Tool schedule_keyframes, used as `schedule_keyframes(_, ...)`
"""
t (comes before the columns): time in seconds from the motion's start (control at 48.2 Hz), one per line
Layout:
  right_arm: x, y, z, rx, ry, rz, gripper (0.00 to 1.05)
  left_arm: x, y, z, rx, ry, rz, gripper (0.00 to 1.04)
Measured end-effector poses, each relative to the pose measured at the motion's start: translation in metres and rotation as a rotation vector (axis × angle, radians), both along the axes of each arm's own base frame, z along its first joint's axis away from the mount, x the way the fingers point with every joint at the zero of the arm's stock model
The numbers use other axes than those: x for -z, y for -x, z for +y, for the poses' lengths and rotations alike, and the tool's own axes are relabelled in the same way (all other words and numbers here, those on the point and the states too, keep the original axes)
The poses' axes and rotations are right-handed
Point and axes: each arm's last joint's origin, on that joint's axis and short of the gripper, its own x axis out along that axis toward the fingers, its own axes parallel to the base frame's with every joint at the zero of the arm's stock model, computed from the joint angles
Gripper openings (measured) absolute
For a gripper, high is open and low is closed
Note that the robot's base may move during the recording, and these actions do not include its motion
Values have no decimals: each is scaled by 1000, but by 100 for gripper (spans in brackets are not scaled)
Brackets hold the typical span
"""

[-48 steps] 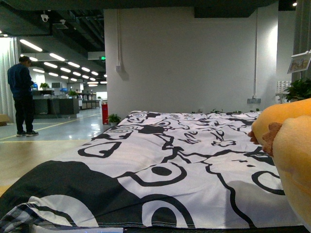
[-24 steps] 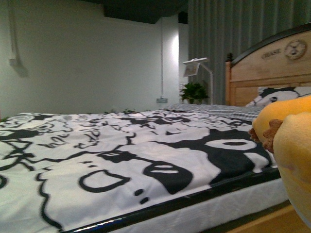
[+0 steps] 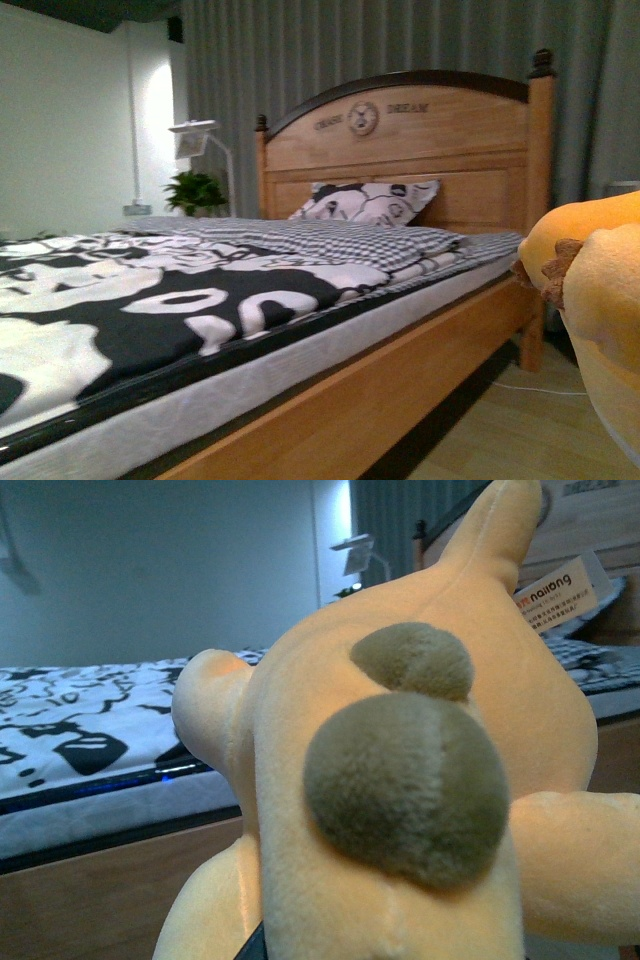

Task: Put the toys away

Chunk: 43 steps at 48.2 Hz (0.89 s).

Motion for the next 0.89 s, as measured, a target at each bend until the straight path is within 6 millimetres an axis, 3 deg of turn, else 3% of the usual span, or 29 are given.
schedule_keyframes(0.893,0,0,0,0,0,-1,8,0,0,0,0,0,0,99)
